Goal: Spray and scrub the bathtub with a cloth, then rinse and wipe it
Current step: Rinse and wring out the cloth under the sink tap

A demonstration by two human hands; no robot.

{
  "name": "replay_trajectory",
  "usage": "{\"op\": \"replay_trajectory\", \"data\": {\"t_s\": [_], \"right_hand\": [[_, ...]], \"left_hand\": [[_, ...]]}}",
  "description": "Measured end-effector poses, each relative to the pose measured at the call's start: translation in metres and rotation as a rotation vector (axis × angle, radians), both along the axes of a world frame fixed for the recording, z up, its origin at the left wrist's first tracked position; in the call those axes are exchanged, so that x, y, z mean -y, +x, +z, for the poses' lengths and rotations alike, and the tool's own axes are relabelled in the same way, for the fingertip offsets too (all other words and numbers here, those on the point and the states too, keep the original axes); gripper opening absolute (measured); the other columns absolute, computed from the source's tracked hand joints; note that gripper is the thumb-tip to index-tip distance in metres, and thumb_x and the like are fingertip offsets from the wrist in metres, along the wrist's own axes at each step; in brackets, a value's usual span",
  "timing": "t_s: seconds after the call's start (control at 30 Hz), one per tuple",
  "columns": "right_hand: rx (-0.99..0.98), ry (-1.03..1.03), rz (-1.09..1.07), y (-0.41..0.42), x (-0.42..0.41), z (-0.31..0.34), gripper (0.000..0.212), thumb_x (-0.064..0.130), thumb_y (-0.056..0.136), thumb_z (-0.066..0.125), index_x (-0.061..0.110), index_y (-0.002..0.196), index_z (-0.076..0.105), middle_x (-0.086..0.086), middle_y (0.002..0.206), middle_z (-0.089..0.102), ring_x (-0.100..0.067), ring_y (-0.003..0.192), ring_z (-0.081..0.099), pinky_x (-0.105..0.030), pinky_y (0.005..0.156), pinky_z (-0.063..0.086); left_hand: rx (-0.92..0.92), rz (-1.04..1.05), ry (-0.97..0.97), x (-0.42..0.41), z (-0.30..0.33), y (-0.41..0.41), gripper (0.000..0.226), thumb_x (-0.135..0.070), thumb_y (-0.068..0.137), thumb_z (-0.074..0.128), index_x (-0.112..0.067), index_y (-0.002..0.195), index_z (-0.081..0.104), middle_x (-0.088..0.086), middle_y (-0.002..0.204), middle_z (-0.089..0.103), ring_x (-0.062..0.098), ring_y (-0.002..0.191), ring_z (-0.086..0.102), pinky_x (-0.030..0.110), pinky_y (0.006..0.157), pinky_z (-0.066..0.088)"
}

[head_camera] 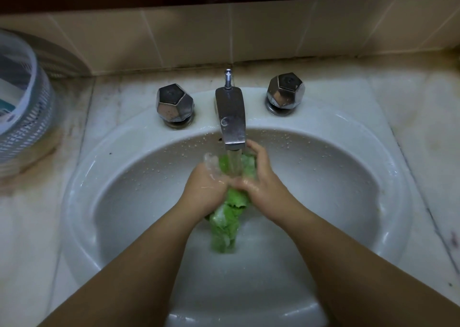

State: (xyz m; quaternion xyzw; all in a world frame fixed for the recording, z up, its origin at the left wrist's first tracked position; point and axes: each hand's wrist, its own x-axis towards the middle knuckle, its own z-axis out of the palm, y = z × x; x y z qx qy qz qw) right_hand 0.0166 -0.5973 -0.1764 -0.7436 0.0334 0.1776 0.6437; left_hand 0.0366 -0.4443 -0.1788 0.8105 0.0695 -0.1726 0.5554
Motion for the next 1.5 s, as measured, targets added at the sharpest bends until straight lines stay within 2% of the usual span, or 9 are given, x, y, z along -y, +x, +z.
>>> {"op": "replay_trajectory", "data": {"t_s": [0.13,0.37,0.6,0.77,0.87,0.97,1.13,1.3,1.5], "right_hand": [[0.073,-0.182,0.244,-0.011,0.001,0.000,0.115,0.061,0.054,0.094,0.043,0.151,0.034,0.012,0.139,0.042,-0.003,0.127,0.055,-0.033,0.106,0.051],[0.059,-0.375,-0.122,0.001,0.000,0.004,0.024,0.053,0.093,0.069,0.030,0.095,0.063,0.009,0.087,0.069,-0.005,0.078,0.065,-0.021,0.063,0.049],[-0.187,-0.152,-0.394,0.010,-0.002,0.011,0.049,0.046,0.106,0.050,0.012,0.074,0.065,-0.004,0.068,0.067,-0.021,0.064,0.065,-0.038,0.069,0.052],[-0.148,0.053,-0.336,0.007,-0.003,0.003,0.032,0.056,0.088,0.060,0.034,0.111,0.057,-0.003,0.111,0.070,-0.023,0.102,0.072,-0.053,0.098,0.055],[0.034,0.010,-0.058,0.000,0.003,0.003,0.070,0.049,0.085,0.078,0.050,0.143,0.038,0.001,0.135,0.062,-0.011,0.119,0.066,-0.035,0.102,0.053],[0.063,-0.087,0.164,-0.007,0.006,0.006,0.093,0.052,0.066,0.094,0.047,0.144,0.044,0.007,0.138,0.058,-0.007,0.123,0.062,-0.032,0.102,0.054],[0.111,-0.179,0.035,-0.006,0.003,0.010,0.035,0.046,0.089,0.079,0.037,0.120,0.065,0.012,0.106,0.074,-0.001,0.097,0.070,-0.019,0.079,0.054],[-0.016,-0.282,-0.290,0.008,0.005,0.002,0.042,0.050,0.102,0.054,0.014,0.090,0.071,-0.011,0.081,0.072,-0.026,0.078,0.070,-0.051,0.076,0.058],[-0.129,-0.025,-0.318,0.008,-0.001,0.003,0.048,0.058,0.101,0.051,0.019,0.086,0.074,-0.009,0.085,0.077,-0.032,0.088,0.075,-0.057,0.090,0.057]], "left_hand": [[-0.252,0.328,-0.316,0.009,0.017,-0.002,0.023,-0.033,0.100,0.064,-0.016,0.091,0.075,0.004,0.082,0.079,0.022,0.079,0.077,0.035,0.070,0.061],[-0.469,0.254,-0.927,0.006,0.018,-0.003,0.052,-0.014,0.072,0.059,-0.004,0.123,0.061,0.022,0.119,0.068,0.032,0.100,0.070,0.043,0.087,0.059],[-0.018,-0.265,-0.372,-0.003,0.012,-0.016,0.074,-0.006,0.082,0.086,-0.041,0.135,0.047,-0.021,0.122,0.067,0.004,0.114,0.067,0.018,0.091,0.052],[0.112,-0.069,-0.052,0.006,0.004,-0.012,0.030,-0.027,0.089,0.078,-0.038,0.112,0.062,-0.018,0.101,0.070,0.000,0.099,0.068,0.011,0.078,0.049],[0.066,-0.006,0.086,0.005,0.000,-0.003,0.013,-0.019,0.094,0.068,-0.030,0.087,0.070,-0.008,0.083,0.074,0.012,0.082,0.071,0.028,0.071,0.057],[-0.145,0.160,-0.069,0.006,0.005,-0.002,0.015,-0.029,0.093,0.068,-0.020,0.083,0.075,0.000,0.078,0.077,0.021,0.078,0.075,0.038,0.075,0.060],[-0.407,0.285,-0.452,0.010,0.015,0.000,0.029,-0.038,0.099,0.064,-0.012,0.101,0.076,0.012,0.091,0.079,0.024,0.080,0.076,0.035,0.075,0.060],[-0.130,-0.013,-0.429,0.006,0.007,-0.012,0.048,-0.037,0.097,0.068,-0.031,0.139,0.047,-0.008,0.120,0.071,0.009,0.109,0.071,0.027,0.087,0.057],[0.091,-0.126,-0.129,0.003,-0.001,-0.010,0.037,-0.050,0.083,0.078,-0.029,0.111,0.066,-0.013,0.097,0.073,0.003,0.090,0.071,0.026,0.076,0.056]]}}
